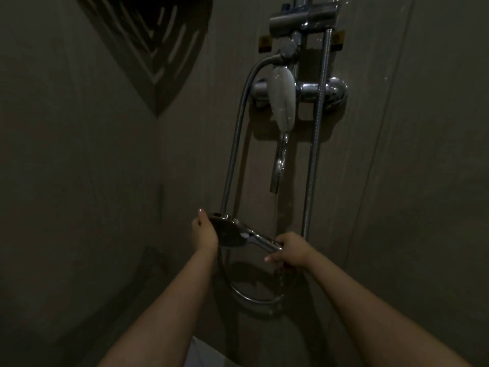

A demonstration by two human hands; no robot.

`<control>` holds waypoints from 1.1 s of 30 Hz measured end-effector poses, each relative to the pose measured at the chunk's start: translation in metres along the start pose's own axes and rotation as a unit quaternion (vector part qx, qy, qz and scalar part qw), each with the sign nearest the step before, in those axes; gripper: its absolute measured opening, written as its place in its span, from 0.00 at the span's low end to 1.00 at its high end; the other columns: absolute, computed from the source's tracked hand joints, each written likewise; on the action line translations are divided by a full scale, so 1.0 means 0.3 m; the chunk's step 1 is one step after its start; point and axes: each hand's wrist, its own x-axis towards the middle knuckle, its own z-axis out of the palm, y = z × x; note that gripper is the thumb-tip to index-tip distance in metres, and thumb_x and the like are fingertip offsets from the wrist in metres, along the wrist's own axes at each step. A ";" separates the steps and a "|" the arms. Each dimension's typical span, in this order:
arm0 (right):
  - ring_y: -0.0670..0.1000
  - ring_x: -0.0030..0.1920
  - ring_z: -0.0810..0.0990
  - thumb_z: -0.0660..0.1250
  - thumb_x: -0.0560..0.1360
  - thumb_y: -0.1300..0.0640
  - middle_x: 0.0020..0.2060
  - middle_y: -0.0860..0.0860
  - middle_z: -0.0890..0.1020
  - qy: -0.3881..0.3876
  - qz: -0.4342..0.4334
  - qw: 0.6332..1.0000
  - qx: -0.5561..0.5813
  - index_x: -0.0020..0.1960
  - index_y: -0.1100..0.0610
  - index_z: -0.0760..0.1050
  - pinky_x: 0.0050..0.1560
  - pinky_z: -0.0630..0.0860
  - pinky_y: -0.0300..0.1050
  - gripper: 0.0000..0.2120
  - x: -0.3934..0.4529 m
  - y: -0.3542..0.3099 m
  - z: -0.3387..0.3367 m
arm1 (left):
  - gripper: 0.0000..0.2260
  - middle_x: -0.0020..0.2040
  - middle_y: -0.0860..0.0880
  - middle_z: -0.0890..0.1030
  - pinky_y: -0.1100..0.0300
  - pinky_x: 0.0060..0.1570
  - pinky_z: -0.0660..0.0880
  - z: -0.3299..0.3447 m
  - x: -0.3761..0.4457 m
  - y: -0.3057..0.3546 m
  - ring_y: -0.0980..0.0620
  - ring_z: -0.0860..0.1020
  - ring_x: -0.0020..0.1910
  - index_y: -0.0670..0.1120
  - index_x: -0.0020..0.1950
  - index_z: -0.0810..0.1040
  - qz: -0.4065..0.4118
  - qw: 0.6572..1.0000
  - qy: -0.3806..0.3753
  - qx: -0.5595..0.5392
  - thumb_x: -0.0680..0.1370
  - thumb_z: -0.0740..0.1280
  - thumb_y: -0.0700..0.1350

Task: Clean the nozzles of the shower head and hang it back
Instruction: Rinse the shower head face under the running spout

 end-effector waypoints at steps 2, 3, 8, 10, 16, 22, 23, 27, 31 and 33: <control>0.47 0.27 0.75 0.75 0.68 0.55 0.31 0.49 0.73 0.001 -0.002 0.999 0.043 0.41 0.56 0.68 0.19 0.68 0.36 0.14 0.001 -0.007 0.013 | 0.26 0.67 0.40 0.72 0.49 0.61 0.71 0.035 0.021 -0.049 0.40 0.73 0.64 0.42 0.71 0.65 -0.073 0.980 -0.049 -0.180 0.80 0.55 0.57; 0.45 0.23 0.74 0.73 0.70 0.56 0.31 0.50 0.73 -0.001 -0.002 0.996 0.089 0.44 0.56 0.68 0.18 0.68 0.36 0.13 0.001 -0.014 0.023 | 0.27 0.66 0.40 0.74 0.48 0.60 0.74 0.052 0.023 -0.081 0.40 0.75 0.62 0.43 0.70 0.67 -0.108 0.967 -0.078 -0.217 0.78 0.58 0.59; 0.46 0.18 0.71 0.59 0.79 0.52 0.27 0.55 0.73 -0.023 -0.032 0.967 0.252 0.39 0.59 0.71 0.19 0.69 0.37 0.14 -0.025 -0.121 0.032 | 0.19 0.55 0.43 0.80 0.53 0.48 0.76 0.137 -0.057 -0.088 0.46 0.78 0.54 0.41 0.61 0.76 -0.181 0.918 -0.224 -0.273 0.78 0.62 0.53; 0.51 0.21 0.74 0.54 0.79 0.44 0.26 0.57 0.75 -0.013 0.001 0.963 0.270 0.35 0.61 0.73 0.21 0.72 0.38 0.25 -0.023 -0.133 0.014 | 0.09 0.48 0.43 0.79 0.56 0.43 0.75 0.167 -0.083 -0.059 0.48 0.78 0.47 0.39 0.52 0.78 -0.177 0.899 -0.243 -0.319 0.78 0.62 0.43; 0.56 0.41 0.80 0.55 0.79 0.45 0.41 0.59 0.81 0.103 0.029 0.993 0.055 0.46 0.59 0.77 0.39 0.71 0.43 0.20 -0.010 -0.039 -0.025 | 0.07 0.43 0.47 0.76 0.55 0.49 0.73 0.214 -0.117 0.004 0.52 0.75 0.43 0.42 0.44 0.75 -0.181 0.879 -0.218 -0.382 0.79 0.59 0.36; 0.58 0.51 0.79 0.58 0.79 0.58 0.50 0.62 0.81 0.332 -0.004 0.934 0.130 0.53 0.65 0.76 0.43 0.66 0.40 0.12 -0.027 -0.086 -0.119 | 0.07 0.48 0.45 0.77 0.40 0.61 0.68 0.227 -0.180 0.009 0.43 0.74 0.55 0.44 0.47 0.75 -0.195 0.858 -0.280 -0.385 0.80 0.58 0.42; 0.58 0.48 0.79 0.57 0.79 0.57 0.48 0.62 0.81 0.354 -0.012 0.925 0.140 0.51 0.65 0.76 0.43 0.67 0.41 0.13 -0.030 -0.107 -0.143 | 0.07 0.48 0.45 0.77 0.40 0.61 0.69 0.226 -0.178 0.003 0.44 0.74 0.55 0.44 0.47 0.75 -0.195 0.860 -0.270 -0.387 0.80 0.59 0.42; 0.53 0.36 0.77 0.56 0.80 0.57 0.33 0.51 0.77 0.423 -0.119 0.856 0.271 0.36 0.53 0.72 0.40 0.73 0.48 0.15 -0.073 -0.210 -0.262 | 0.07 0.43 0.46 0.77 0.42 0.40 0.77 0.203 -0.148 -0.011 0.48 0.76 0.44 0.44 0.43 0.75 -0.190 0.880 -0.239 -0.365 0.79 0.59 0.39; 0.48 0.29 0.71 0.59 0.79 0.53 0.30 0.50 0.74 0.368 -0.229 0.856 0.281 0.35 0.48 0.69 0.32 0.69 0.44 0.13 -0.091 -0.321 -0.363 | 0.08 0.33 0.50 0.81 0.46 0.39 0.77 0.166 -0.140 0.000 0.52 0.75 0.41 0.45 0.41 0.74 -0.184 0.893 -0.253 -0.324 0.79 0.60 0.38; 0.48 0.29 0.73 0.60 0.78 0.53 0.31 0.52 0.75 0.336 -0.233 0.874 0.261 0.36 0.50 0.69 0.31 0.71 0.43 0.12 -0.086 -0.365 -0.386 | 0.07 0.38 0.48 0.78 0.45 0.44 0.73 0.145 -0.148 0.008 0.53 0.75 0.41 0.45 0.42 0.74 -0.174 0.902 -0.262 -0.295 0.78 0.61 0.37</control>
